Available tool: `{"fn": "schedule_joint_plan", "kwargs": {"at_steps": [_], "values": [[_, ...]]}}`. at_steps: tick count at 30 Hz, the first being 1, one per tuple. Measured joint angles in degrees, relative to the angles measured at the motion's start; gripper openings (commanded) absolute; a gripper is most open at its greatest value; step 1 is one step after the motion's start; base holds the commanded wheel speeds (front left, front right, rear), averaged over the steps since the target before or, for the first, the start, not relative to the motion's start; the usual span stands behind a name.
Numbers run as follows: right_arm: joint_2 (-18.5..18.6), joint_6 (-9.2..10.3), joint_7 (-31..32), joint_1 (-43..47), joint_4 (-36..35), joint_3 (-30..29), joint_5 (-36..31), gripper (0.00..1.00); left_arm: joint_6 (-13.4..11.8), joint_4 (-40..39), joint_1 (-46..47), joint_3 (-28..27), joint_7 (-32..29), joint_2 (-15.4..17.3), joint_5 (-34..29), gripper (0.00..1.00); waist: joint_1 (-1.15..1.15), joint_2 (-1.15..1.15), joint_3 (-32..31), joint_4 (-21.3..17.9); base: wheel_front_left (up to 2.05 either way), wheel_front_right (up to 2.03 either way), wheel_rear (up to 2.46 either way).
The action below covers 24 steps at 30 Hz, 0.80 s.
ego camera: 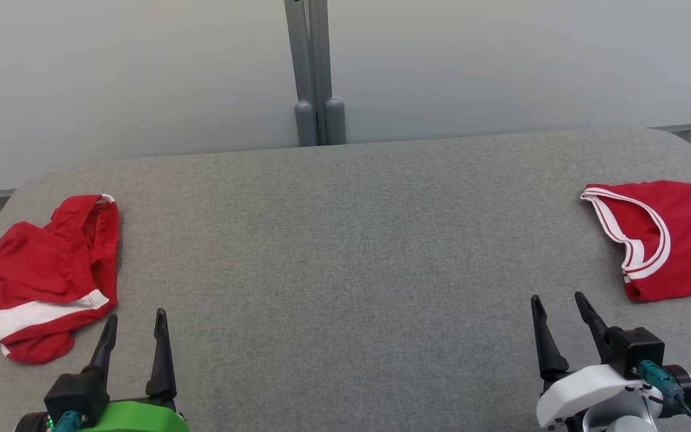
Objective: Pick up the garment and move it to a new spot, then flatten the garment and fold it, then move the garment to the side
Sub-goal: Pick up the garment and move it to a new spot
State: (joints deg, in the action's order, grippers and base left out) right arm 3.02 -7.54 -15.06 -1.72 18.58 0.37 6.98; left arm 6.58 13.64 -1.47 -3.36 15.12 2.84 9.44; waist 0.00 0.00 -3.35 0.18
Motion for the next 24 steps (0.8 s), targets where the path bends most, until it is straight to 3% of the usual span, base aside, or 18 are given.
{"fn": "schedule_joint_plan", "kwargs": {"at_steps": [9,24], "values": [[-0.1,0.0,0.0,0.8,-0.2,0.0,0.5,1.0,0.0,0.3,-0.1,-0.2,0.0,0.0,0.0,1.0,0.0,0.0,0.0,3.9,0.0,0.0,0.0],[-0.2,0.0,0.0,1.5,-0.3,3.0,3.0,1.0,0.2,-0.3,-1.5,-2.3,0.0,0.0,-1.1,1.0,0.0,0.0,-0.6,16.0,0.0,0.0,0.0]]}}
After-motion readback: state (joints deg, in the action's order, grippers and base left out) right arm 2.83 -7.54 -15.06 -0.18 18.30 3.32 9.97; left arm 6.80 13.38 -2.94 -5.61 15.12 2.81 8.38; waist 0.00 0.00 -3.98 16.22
